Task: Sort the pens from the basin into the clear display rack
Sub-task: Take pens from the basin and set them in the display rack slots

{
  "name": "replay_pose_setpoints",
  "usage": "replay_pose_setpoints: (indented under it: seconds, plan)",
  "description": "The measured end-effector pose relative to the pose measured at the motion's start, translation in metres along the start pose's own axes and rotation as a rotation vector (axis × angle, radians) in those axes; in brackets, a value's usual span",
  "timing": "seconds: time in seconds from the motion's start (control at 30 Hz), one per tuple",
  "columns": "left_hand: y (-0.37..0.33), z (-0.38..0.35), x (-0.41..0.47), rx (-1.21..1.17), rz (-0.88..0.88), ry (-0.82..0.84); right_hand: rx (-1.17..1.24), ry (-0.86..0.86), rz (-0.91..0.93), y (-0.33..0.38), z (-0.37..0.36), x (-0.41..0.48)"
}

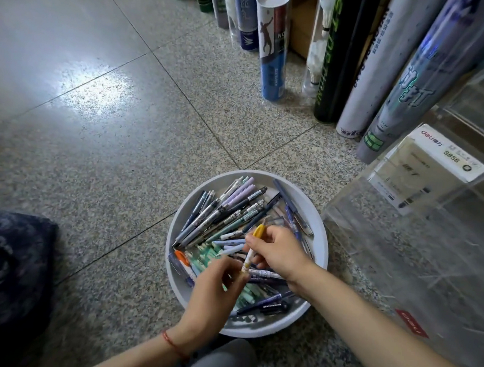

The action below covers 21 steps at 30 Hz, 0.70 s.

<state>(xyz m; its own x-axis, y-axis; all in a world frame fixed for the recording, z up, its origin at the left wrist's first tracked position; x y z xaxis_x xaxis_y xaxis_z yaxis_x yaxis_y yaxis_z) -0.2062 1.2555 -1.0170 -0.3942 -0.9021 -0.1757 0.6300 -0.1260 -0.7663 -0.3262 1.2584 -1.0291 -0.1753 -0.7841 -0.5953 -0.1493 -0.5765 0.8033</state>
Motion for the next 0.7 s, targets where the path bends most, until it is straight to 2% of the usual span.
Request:
replay_pose_setpoints:
  seconds: [0.13,0.3,0.37,0.5,0.7]
  plan:
    - [0.014,0.007,0.004,0.042,0.013,-0.001,-0.056,-0.142,0.010,0.004,0.030,0.009]
    - [-0.002,0.013,0.041,0.234,-0.175,-0.017,-0.191,-0.296,0.012,0.008,0.083,0.015]
    - [-0.014,-0.003,0.056,0.298,-0.265,0.028,-0.258,-0.302,-0.013,0.002,0.093,0.017]
    - [-0.035,-0.041,0.074,0.465,-0.475,0.089,-0.220,-0.285,-0.023,-0.002,0.095,0.015]
    - [-0.026,-0.045,0.042,0.470,-0.415,0.021,-0.264,-0.281,0.010,-0.008,0.095,0.019]
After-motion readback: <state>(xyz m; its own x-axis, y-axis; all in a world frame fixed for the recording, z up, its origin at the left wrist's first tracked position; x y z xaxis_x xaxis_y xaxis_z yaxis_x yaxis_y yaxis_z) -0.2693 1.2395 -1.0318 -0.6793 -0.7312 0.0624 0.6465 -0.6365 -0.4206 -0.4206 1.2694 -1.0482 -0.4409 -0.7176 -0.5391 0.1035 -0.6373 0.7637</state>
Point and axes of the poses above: each hand's wrist, its own x-axis towards the middle knuckle, its own z-axis out of the back of the hand, y = z × x, the point moved 9 cm from there along x, towards the middle knuckle, and after that the axes turned 4 degrees about -y, right-handed, at the moved point
